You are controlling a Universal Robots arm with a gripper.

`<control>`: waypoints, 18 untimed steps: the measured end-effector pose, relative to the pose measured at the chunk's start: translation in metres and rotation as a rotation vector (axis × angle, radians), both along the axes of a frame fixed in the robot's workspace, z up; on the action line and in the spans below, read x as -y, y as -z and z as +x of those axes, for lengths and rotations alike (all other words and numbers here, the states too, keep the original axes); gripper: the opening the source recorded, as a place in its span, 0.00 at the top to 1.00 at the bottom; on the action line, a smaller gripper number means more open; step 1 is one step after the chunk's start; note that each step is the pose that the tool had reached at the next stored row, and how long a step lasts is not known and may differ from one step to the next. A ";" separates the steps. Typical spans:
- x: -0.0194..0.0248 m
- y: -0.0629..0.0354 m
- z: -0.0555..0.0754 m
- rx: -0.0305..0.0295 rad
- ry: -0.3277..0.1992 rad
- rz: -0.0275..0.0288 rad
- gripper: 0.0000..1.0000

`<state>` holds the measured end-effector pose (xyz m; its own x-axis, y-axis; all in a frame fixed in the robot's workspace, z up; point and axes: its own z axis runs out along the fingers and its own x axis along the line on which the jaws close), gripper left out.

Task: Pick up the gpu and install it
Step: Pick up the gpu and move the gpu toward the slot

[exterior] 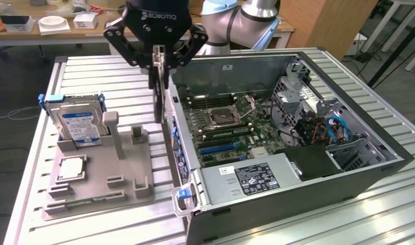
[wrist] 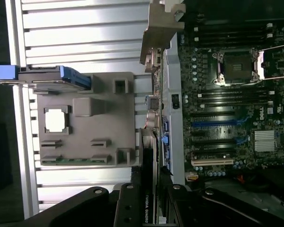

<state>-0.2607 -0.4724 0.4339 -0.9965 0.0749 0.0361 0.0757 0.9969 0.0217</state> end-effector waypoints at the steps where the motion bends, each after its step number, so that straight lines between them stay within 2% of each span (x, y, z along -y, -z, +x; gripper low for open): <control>1: 0.0000 0.0000 0.003 -0.0012 0.000 0.0000 0.74; 5: 0.0000 0.0000 0.014 -0.0052 0.000 -0.0001 0.74; 18: 0.0000 0.0003 0.032 -0.0086 0.000 0.0000 0.74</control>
<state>-0.2282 -0.4724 0.4336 -0.9962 0.0749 0.0446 0.0759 0.9969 0.0210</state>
